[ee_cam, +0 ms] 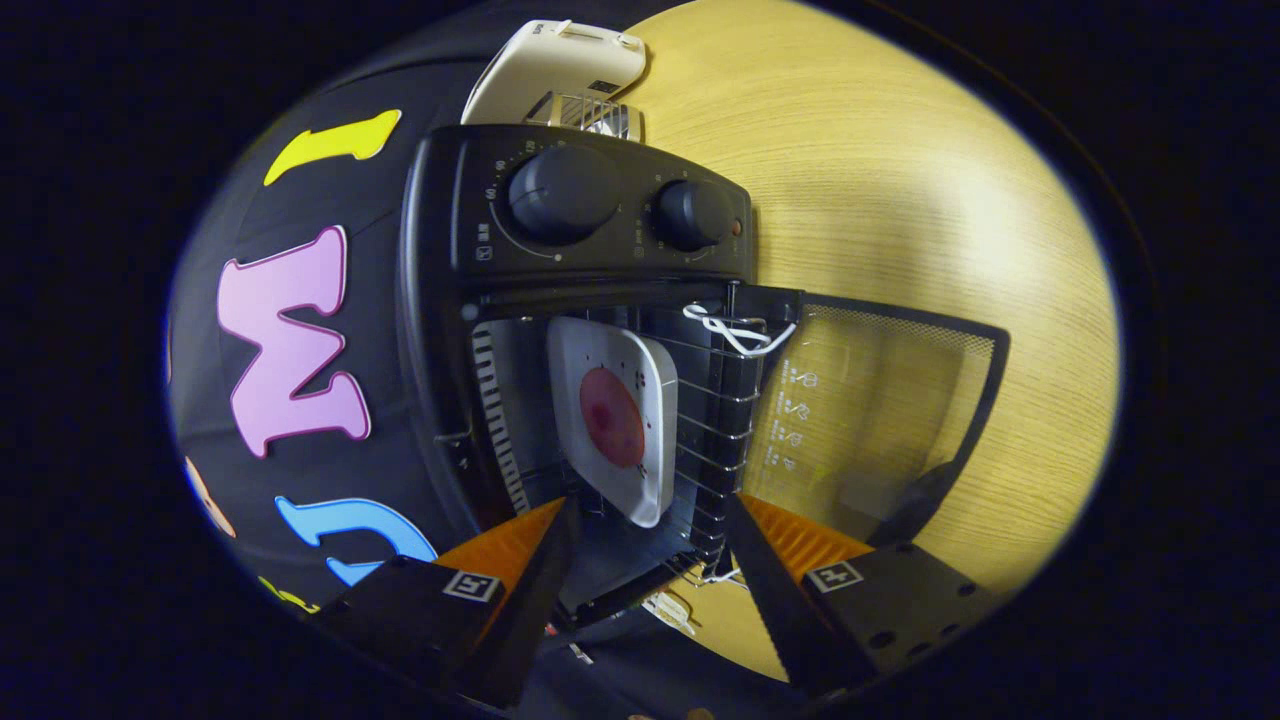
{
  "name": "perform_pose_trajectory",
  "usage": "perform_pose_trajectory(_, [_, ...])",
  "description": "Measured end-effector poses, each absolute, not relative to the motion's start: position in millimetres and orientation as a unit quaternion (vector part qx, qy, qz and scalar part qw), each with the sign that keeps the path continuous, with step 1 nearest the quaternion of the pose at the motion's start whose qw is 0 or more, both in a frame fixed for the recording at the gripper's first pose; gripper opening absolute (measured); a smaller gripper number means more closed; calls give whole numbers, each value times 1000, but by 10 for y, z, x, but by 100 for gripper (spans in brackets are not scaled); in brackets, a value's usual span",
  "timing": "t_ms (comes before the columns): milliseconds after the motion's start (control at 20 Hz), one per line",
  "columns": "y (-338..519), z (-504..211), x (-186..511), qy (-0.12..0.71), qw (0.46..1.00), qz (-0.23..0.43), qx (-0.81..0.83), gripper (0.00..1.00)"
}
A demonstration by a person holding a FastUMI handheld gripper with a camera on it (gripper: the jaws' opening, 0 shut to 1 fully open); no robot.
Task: Open the toaster oven, put the food inside, and close the toaster oven door.
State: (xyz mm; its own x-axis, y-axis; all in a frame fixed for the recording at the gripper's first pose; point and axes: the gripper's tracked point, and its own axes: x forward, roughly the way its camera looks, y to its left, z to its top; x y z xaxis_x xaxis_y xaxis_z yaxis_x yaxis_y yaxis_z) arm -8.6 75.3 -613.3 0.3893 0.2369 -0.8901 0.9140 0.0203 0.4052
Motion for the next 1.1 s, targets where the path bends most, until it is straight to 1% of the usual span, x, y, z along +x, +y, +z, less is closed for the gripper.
perform_pose_trajectory(100, [730, -5961, -228, 473, 580, -284, 599, 98])
perform_pose_trajectory(300, [714, -5560, -575, 511, 672, -195, 500, 99])
perform_pose_trajectory(400, [751, -5468, -786, 532, 713, -137, 435, 99])
perform_pose_trajectory(550, [653, -5551, -1248, 574, 747, -103, 319, 99])
perform_pose_trajectory(750, [770, -5694, -1652, 611, 754, -46, 235, 99])
perform_pose_trajectory(950, [714, -5938, -1860, 626, 770, -19, 119, 100])
perform_pose_trajectory(1100, [667, -6160, -1964, 635, 772, 4, 36, 100])
